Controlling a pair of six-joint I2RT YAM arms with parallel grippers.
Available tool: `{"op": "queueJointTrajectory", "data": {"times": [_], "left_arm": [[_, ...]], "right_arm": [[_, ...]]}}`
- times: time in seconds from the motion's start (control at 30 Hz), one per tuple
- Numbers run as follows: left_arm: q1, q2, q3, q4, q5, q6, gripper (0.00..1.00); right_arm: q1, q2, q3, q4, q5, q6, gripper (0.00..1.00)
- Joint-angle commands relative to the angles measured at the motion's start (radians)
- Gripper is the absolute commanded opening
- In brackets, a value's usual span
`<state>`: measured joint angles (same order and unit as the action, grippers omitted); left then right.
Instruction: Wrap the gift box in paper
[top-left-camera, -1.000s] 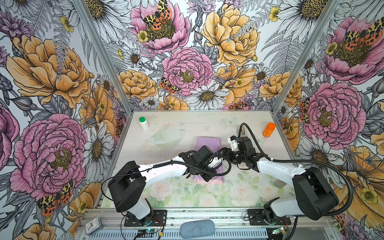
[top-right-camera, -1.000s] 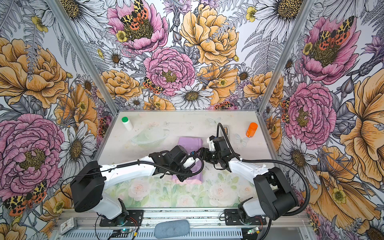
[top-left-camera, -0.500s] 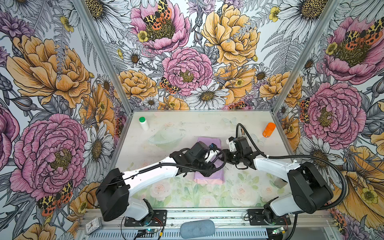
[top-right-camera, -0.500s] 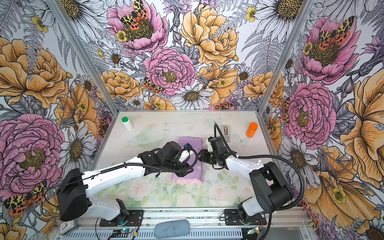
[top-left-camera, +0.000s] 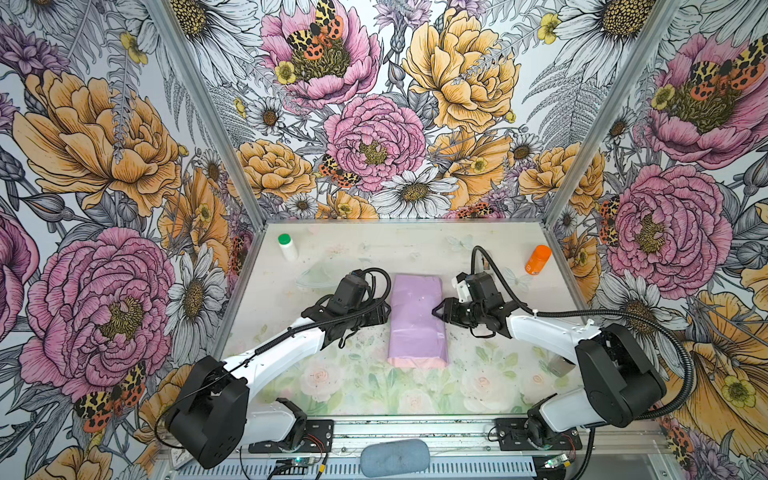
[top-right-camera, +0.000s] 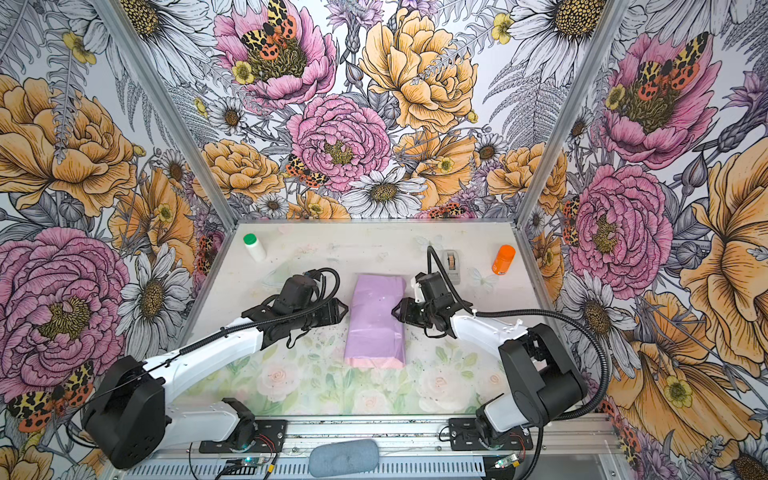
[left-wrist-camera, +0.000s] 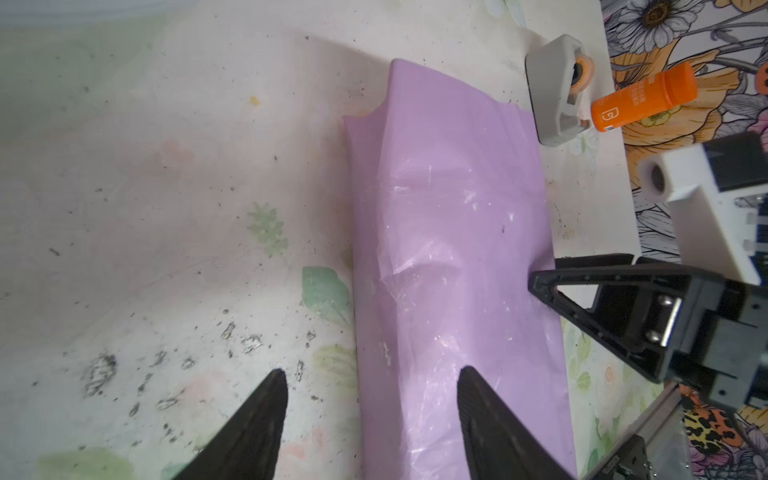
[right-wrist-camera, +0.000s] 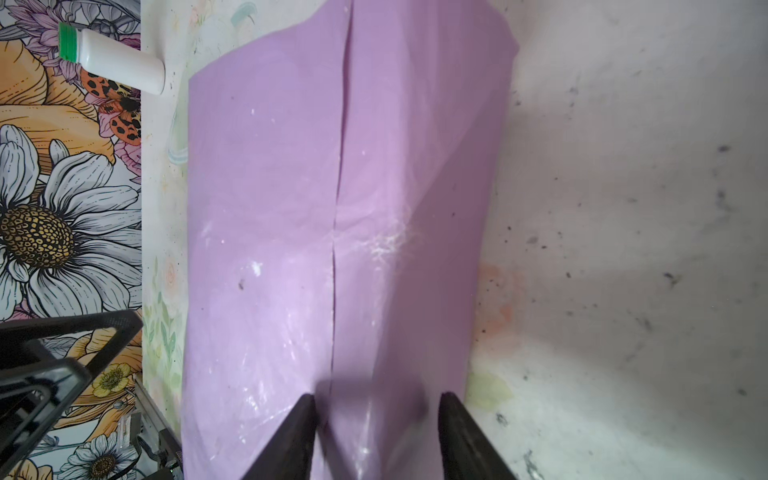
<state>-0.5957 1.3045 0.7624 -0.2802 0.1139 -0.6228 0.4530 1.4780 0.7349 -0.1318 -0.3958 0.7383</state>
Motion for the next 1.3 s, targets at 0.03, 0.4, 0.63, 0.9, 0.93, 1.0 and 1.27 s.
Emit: {"op": "queueJointTrajectory", "data": {"times": [0.03,0.4,0.63,0.9,0.93,1.0,1.27], "left_arm": [[-0.026,0.073,0.015,0.150,0.022,-0.064,0.67],[-0.075,0.202,0.051,0.188,0.017,-0.093,0.65],[-0.111,0.205,0.071,0.160,-0.033,-0.095,0.65],[-0.120,0.210,0.078,0.154,-0.052,-0.106,0.65],[-0.122,0.213,0.078,0.154,-0.054,-0.109,0.65],[-0.122,0.214,0.077,0.152,-0.063,-0.110,0.65],[-0.123,0.201,0.078,0.126,-0.104,-0.111,0.68]], "right_arm": [[0.010,0.002,0.029,-0.011,0.017,-0.022,0.50],[0.015,-0.005,0.065,-0.052,0.020,-0.022,0.54],[0.021,-0.023,0.104,-0.094,0.014,-0.016,0.67],[0.064,0.005,0.155,-0.178,0.121,0.007,0.67],[0.073,0.004,0.162,-0.188,0.141,0.010,0.64],[0.086,0.006,0.178,-0.212,0.184,0.013,0.58],[0.092,0.038,0.203,-0.288,0.267,-0.007,0.40]]}}
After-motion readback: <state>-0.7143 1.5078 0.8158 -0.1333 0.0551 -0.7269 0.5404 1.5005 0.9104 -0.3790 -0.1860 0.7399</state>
